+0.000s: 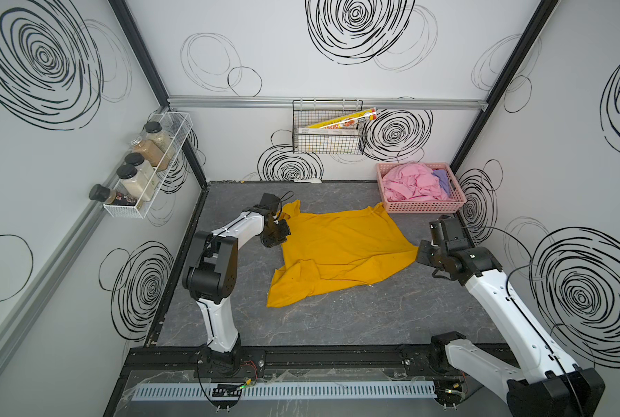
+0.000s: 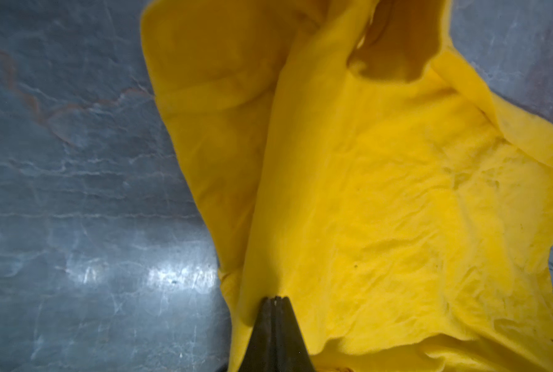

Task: Fold and stack t-shirts
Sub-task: Smooth out the T-shirt at the center of the board.

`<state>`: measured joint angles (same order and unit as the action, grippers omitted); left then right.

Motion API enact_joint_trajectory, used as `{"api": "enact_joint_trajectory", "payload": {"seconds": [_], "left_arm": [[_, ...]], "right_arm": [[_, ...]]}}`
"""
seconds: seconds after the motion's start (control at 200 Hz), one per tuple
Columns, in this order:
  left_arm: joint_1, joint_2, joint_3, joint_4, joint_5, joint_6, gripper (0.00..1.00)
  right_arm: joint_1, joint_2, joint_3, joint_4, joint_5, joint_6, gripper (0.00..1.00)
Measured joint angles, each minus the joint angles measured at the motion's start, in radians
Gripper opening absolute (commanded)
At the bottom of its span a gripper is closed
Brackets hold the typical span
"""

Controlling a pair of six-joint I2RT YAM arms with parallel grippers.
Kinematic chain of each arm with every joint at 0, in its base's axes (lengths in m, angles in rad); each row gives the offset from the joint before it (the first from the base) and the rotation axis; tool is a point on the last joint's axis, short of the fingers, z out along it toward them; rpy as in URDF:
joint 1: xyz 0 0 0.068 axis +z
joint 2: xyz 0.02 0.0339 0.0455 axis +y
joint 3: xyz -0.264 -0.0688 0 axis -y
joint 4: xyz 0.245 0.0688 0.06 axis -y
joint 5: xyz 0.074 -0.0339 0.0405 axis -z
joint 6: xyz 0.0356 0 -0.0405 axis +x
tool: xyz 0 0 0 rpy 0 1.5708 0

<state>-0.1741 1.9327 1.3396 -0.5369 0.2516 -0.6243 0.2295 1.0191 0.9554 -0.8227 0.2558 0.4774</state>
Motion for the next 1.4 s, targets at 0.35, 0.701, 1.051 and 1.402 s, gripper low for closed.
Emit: {"api": "enact_joint_trajectory", "payload": {"seconds": [0.35,0.701,1.051,1.402], "left_arm": [[0.051,0.069,0.103,0.015,0.007,0.003,0.00],[0.058,0.123,0.159,0.012,-0.047,0.006,0.00],[0.056,0.216,0.217,-0.034,-0.132,0.013,0.00],[0.050,0.495,0.705,-0.343,-0.463,-0.042,0.00]], "right_arm": [[0.000,0.012,0.000,0.000,-0.007,-0.003,0.00],[0.000,0.018,0.000,0.000,-0.008,-0.003,0.00],[0.000,0.018,-0.001,0.000,-0.009,-0.004,0.00],[0.000,0.044,-0.001,0.000,-0.018,-0.013,0.00]]}}
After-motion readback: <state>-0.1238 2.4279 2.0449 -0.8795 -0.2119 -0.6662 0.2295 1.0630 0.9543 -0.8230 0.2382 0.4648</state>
